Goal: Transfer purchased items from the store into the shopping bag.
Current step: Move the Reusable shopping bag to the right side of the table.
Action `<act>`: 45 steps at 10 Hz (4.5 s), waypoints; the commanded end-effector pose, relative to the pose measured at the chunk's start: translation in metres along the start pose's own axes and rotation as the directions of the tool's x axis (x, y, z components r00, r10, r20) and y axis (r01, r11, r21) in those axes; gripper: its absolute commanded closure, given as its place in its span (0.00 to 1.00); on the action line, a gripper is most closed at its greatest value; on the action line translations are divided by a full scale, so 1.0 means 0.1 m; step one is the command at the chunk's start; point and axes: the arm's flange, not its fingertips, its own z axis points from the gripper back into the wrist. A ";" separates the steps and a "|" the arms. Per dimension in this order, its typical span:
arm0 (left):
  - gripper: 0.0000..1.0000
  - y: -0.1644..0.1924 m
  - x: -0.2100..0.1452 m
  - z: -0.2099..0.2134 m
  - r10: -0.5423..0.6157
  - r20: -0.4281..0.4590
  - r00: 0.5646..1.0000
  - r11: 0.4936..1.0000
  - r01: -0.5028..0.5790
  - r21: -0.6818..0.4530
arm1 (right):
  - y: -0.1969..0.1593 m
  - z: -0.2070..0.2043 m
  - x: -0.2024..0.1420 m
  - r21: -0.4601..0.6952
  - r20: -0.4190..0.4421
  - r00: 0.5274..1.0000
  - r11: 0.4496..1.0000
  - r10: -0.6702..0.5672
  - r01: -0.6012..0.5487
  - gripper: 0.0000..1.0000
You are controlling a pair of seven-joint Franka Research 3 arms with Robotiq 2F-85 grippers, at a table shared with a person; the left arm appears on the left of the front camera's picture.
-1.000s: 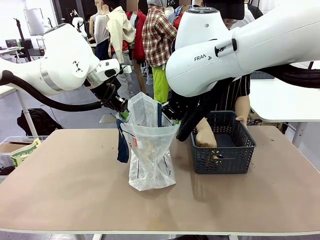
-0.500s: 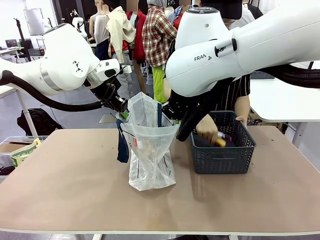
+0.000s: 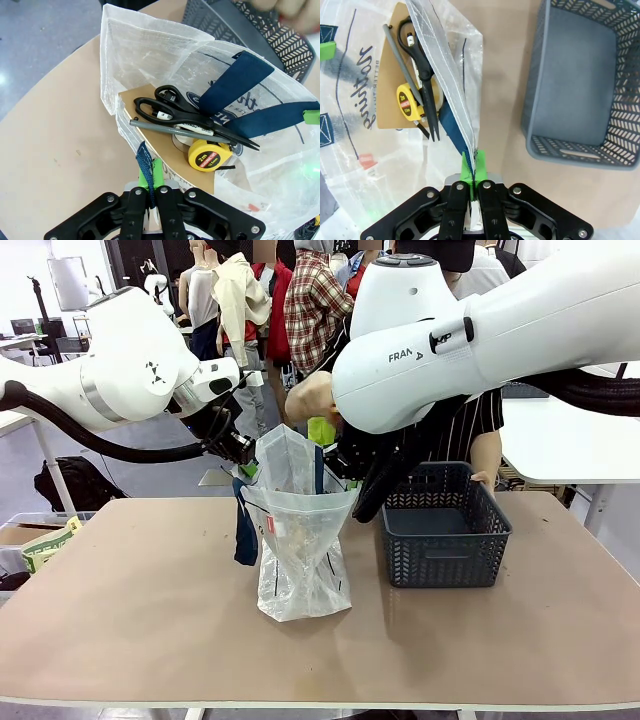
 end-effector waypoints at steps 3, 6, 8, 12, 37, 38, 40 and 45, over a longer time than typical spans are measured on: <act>1.00 0.00 0.01 0.03 -0.001 -0.002 1.000 1.000 0.001 0.004 | -0.01 0.01 0.00 0.005 0.000 1.000 1.000 -0.003 0.003 1.00; 1.00 0.00 0.01 0.03 -0.001 -0.002 1.000 1.000 0.001 0.004 | -0.01 0.01 0.00 0.005 0.000 1.000 1.000 -0.003 0.003 1.00; 1.00 0.00 0.01 0.03 -0.001 -0.002 1.000 1.000 0.001 0.004 | -0.01 0.01 0.00 0.005 0.000 1.000 1.000 -0.003 0.003 1.00; 1.00 0.00 0.01 0.03 -0.001 -0.002 1.000 1.000 0.001 0.004 | -0.01 0.01 0.00 0.005 0.000 1.000 1.000 -0.003 0.003 1.00; 0.46 -0.08 0.27 0.12 0.378 0.006 0.926 0.901 -0.366 -0.234 | 0.76 -0.08 0.20 0.089 0.001 0.976 0.972 0.217 -0.216 1.00; 0.46 -0.07 0.27 0.11 0.375 -0.011 0.927 0.891 -0.364 -0.271 | 0.82 -0.11 0.23 0.102 -0.002 0.969 0.964 0.249 -0.247 1.00; 0.46 -0.01 0.25 0.10 0.384 -0.025 0.923 0.874 -0.372 -0.312 | 0.97 -0.20 0.28 0.106 -0.013 0.953 0.949 0.301 -0.298 1.00; 0.46 -0.02 0.27 0.05 0.335 -0.064 0.940 0.893 -0.338 -0.298 | 1.08 -0.23 0.27 0.133 0.003 0.939 0.931 0.344 -0.341 1.00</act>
